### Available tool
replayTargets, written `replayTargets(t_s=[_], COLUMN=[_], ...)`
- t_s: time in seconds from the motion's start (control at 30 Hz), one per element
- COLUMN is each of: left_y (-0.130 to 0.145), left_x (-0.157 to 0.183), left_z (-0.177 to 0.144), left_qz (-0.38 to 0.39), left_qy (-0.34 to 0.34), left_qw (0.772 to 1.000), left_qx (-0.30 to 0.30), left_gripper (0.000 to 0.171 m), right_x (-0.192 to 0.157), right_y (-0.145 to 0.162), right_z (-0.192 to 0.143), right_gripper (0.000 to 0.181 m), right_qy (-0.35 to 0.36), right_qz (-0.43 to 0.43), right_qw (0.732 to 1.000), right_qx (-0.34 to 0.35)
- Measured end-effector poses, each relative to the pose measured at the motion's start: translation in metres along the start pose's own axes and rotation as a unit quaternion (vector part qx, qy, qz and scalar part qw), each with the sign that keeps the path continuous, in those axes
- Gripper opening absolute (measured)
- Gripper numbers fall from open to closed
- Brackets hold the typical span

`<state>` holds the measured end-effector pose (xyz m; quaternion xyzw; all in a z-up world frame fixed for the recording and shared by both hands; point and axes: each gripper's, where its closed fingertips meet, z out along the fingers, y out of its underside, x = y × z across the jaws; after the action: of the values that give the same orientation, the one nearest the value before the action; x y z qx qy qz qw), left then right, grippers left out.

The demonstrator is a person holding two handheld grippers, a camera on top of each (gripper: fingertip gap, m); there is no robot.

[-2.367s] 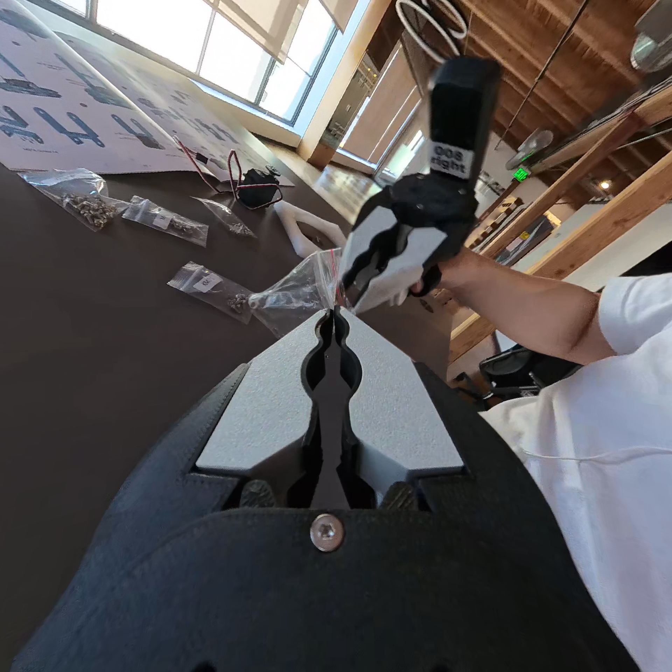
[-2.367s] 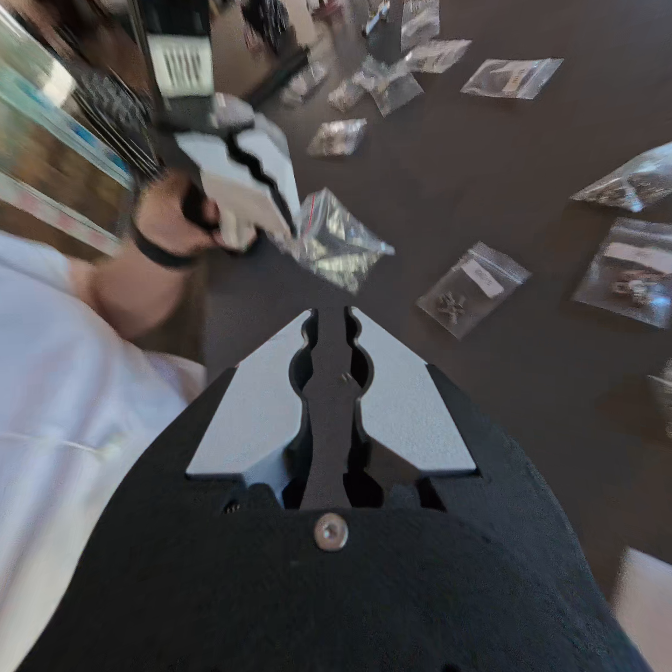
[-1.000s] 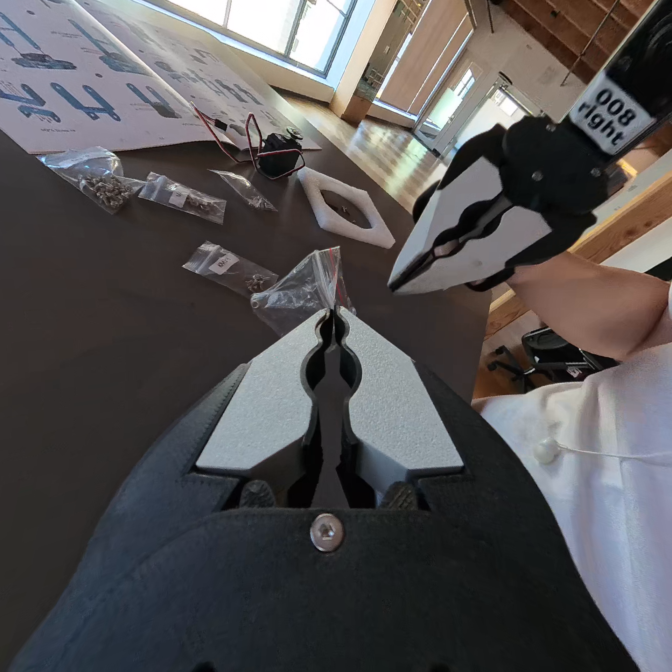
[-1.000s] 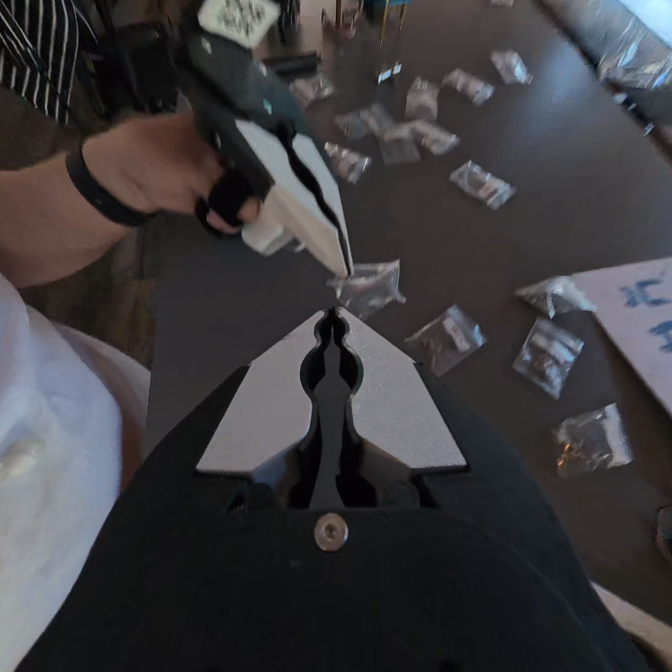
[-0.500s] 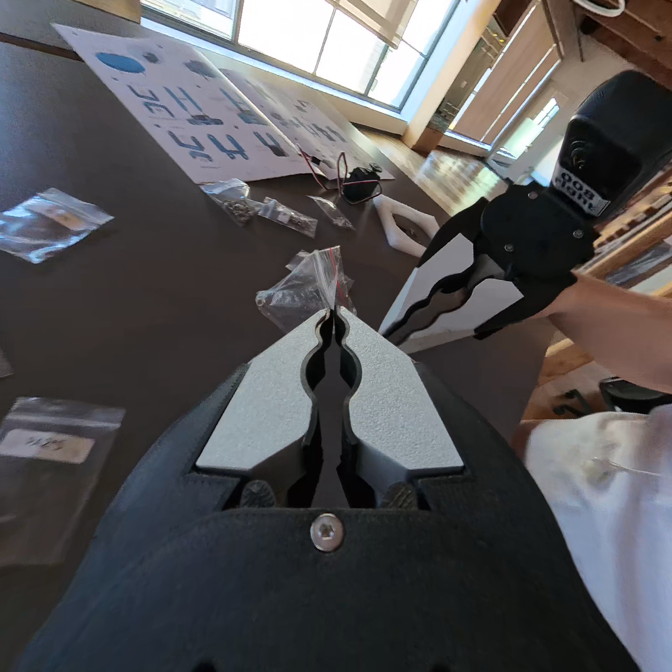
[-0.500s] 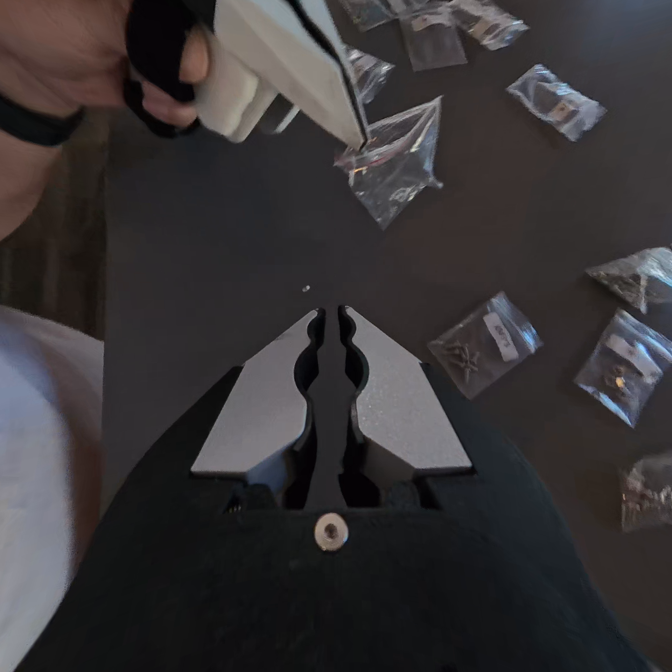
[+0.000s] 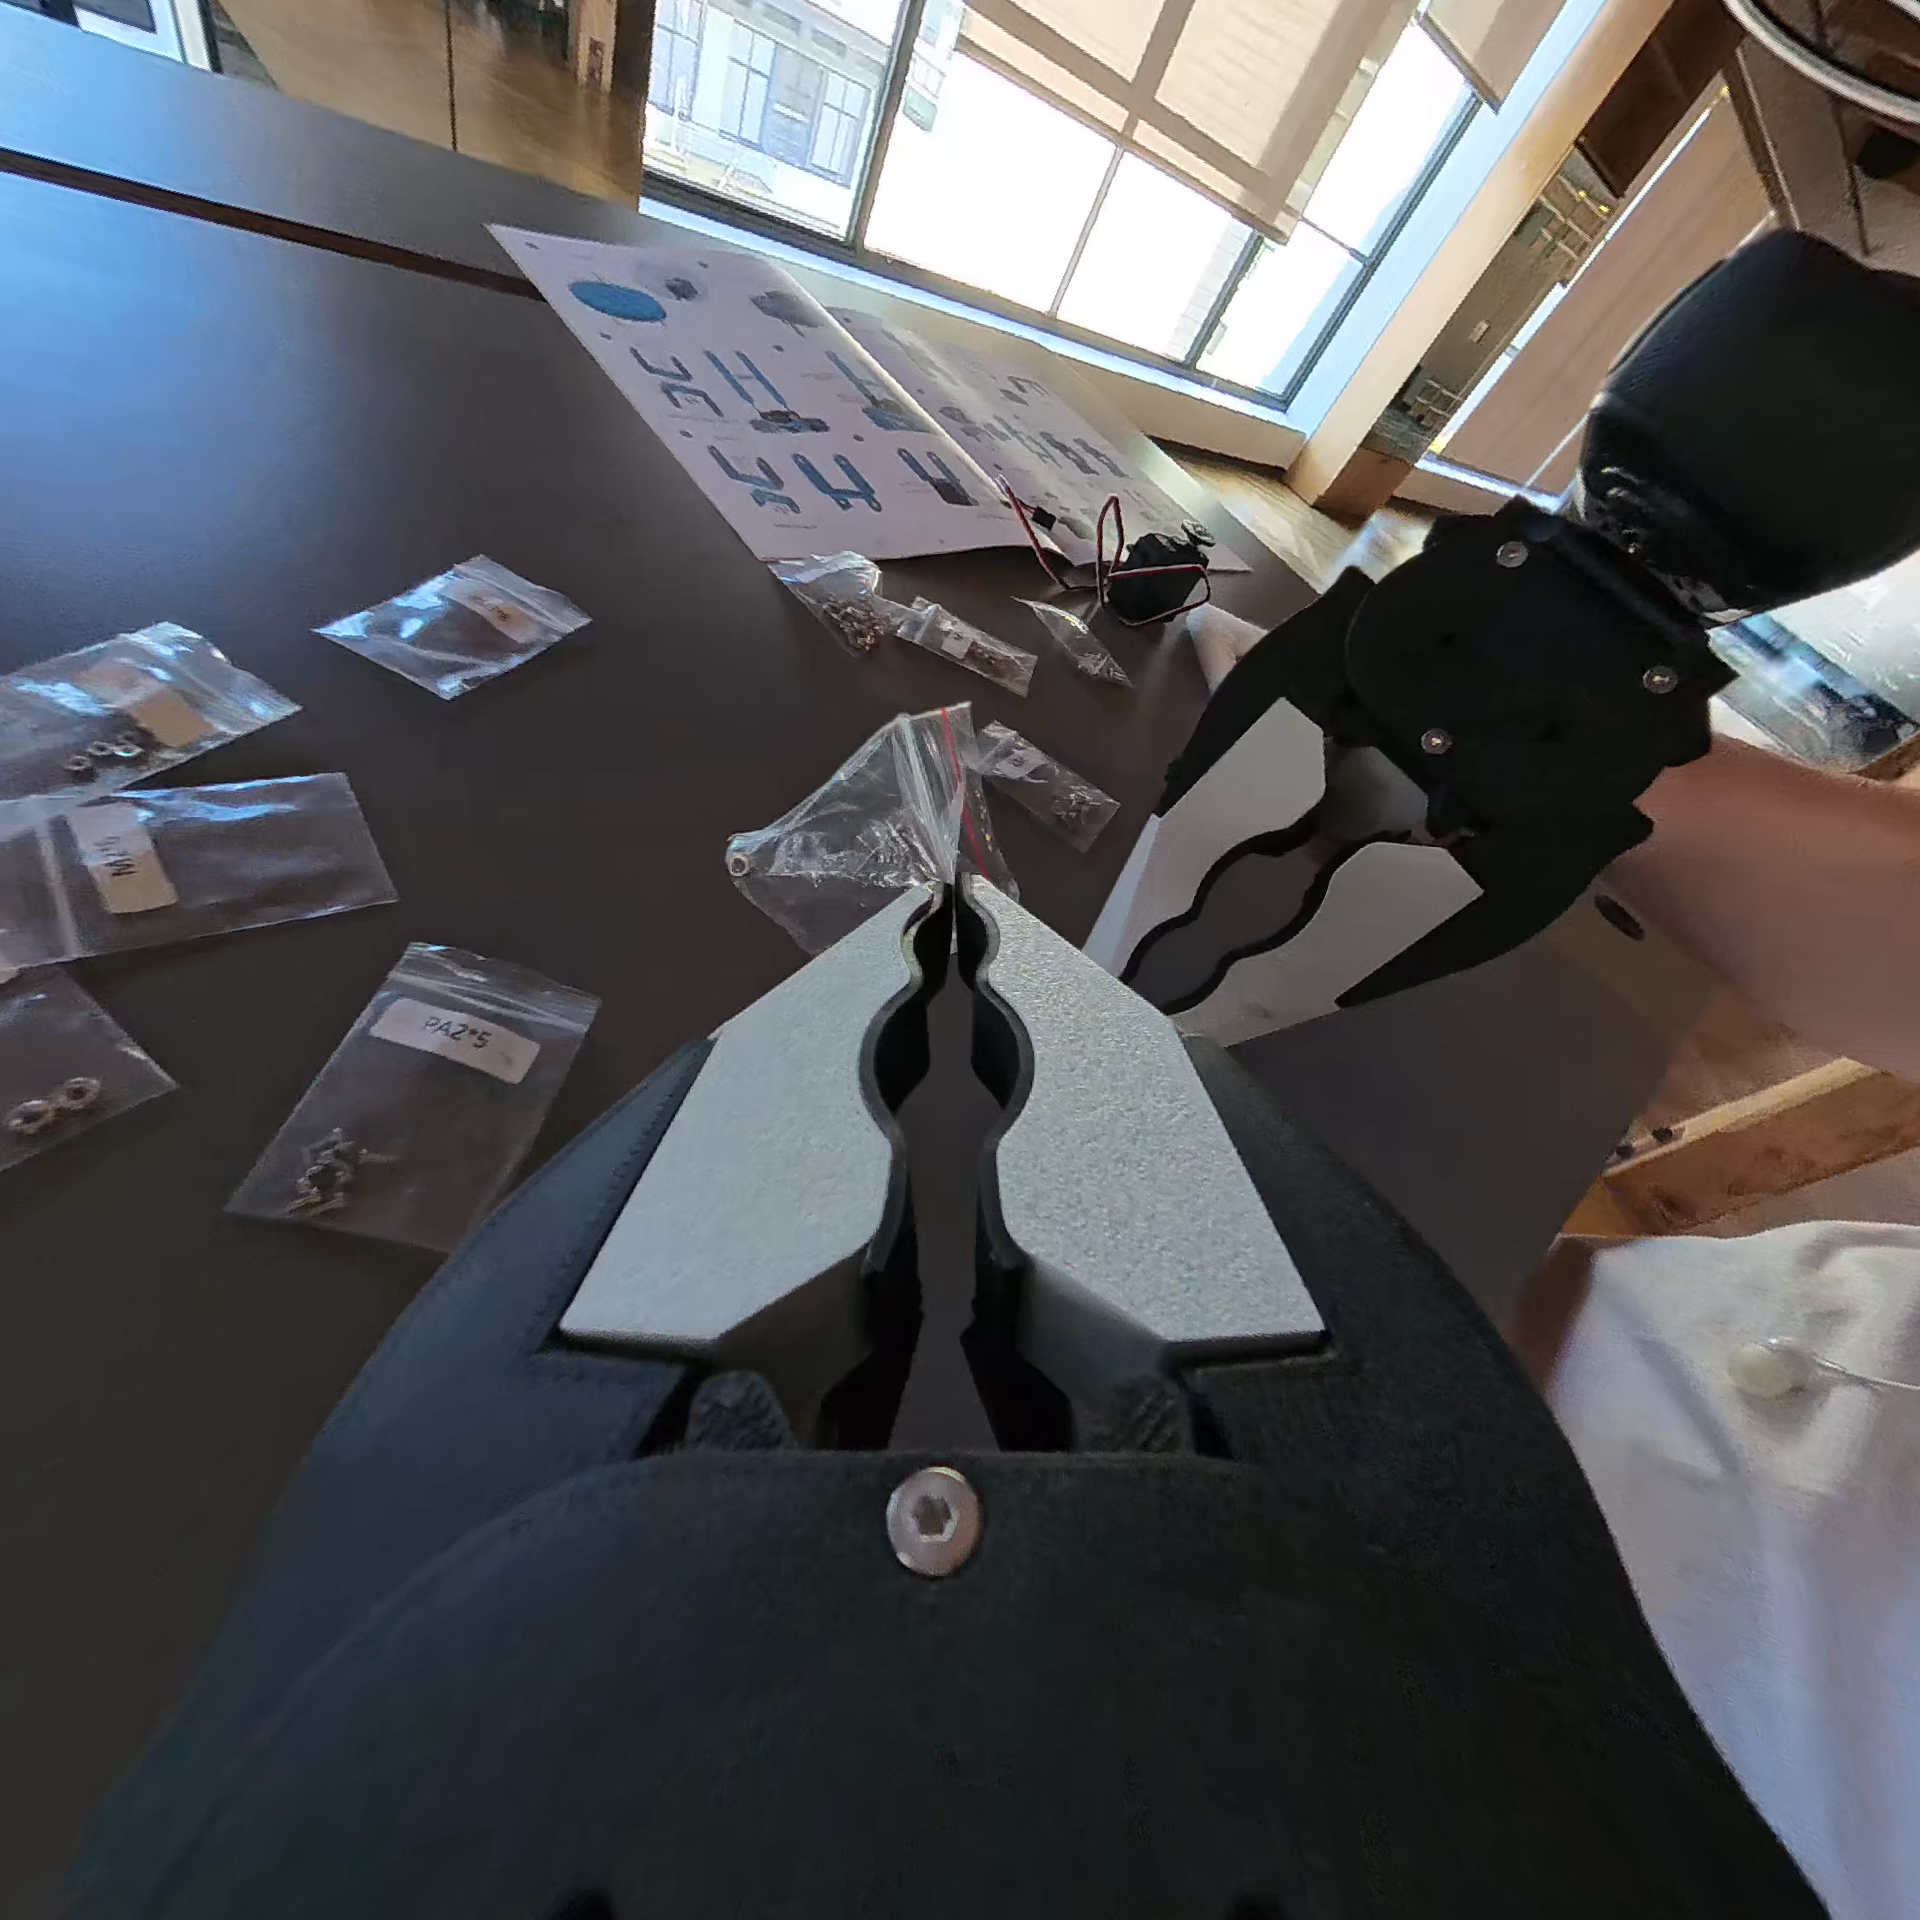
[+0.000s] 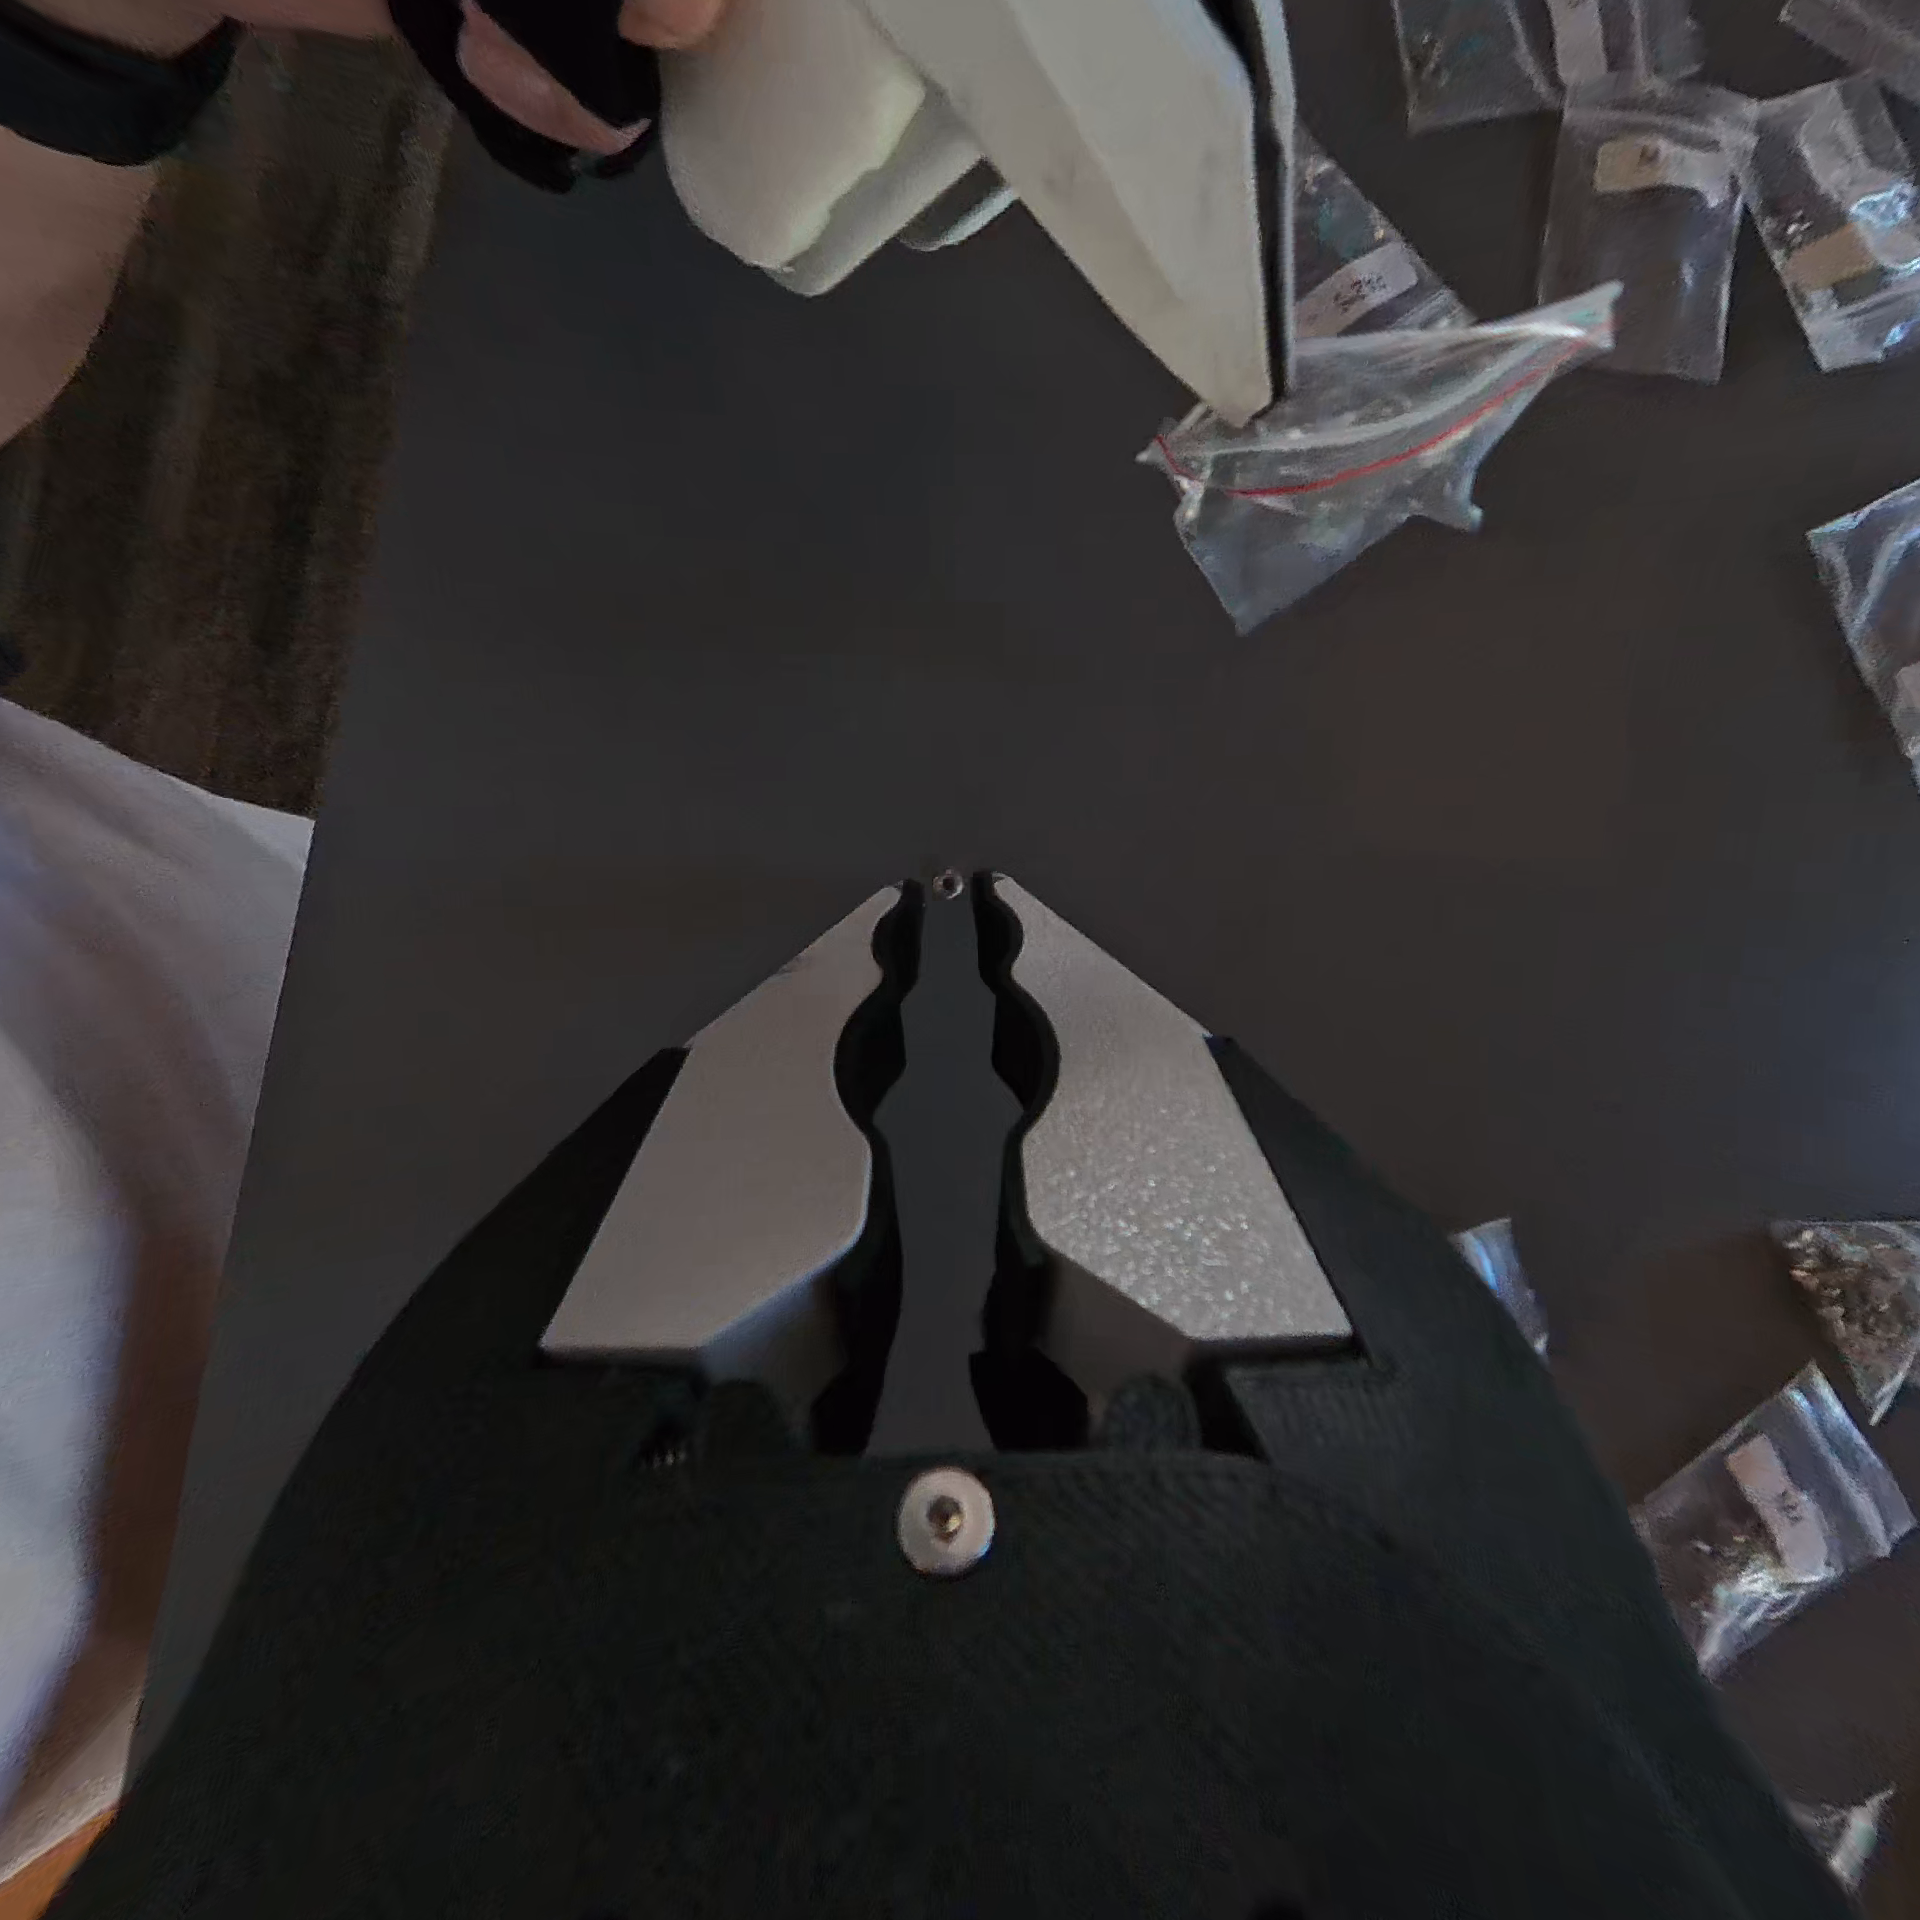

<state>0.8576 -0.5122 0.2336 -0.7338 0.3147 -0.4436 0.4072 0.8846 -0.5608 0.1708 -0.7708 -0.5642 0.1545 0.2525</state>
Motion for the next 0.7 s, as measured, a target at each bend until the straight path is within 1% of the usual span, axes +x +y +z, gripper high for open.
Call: replayTargets(t_s=[0.1, 0.17, 0.27, 0.37, 0.57, 0.7], left_y=[-0.002, -0.002, -0.003, -0.003, -0.002, -0.002], left_x=[-0.001, 0.0, 0.001, 0.001, 0.003, 0.005], left_z=[-0.007, -0.009, -0.012, -0.015, -0.019, -0.02], left_qz=[-0.001, 0.0, 0.002, 0.001, 0.001, 0.0], left_qy=[-0.004, -0.004, -0.003, -0.003, -0.005, -0.004], left_qw=[1.0, 1.0, 1.0, 1.0, 1.0, 1.0], left_qx=[0.006, 0.007, 0.008, 0.011, 0.012, 0.013], left_gripper=[0.0, 0.0, 0.0, 0.0, 0.0, 0.0], right_x=[0.004, 0.001, -0.003, 0.0, 0.0, -0.001], right_y=[-0.001, -0.003, 0.003, 0.005, 0.005, 0.005], right_z=[0.001, 0.002, 0.002, 0.003, 0.008, 0.011], right_gripper=[0.011, 0.011, 0.013, 0.013, 0.015, 0.013], right_qy=[-0.004, -0.02, -0.037, -0.038, -0.054, -0.059], right_qz=[-0.01, -0.024, -0.092, -0.149, -0.098, -0.065], right_qw=[1.0, 0.999, 0.993, 0.983, 0.985, 0.988], right_qx=[-0.017, -0.024, -0.07, -0.104, -0.129, -0.127])
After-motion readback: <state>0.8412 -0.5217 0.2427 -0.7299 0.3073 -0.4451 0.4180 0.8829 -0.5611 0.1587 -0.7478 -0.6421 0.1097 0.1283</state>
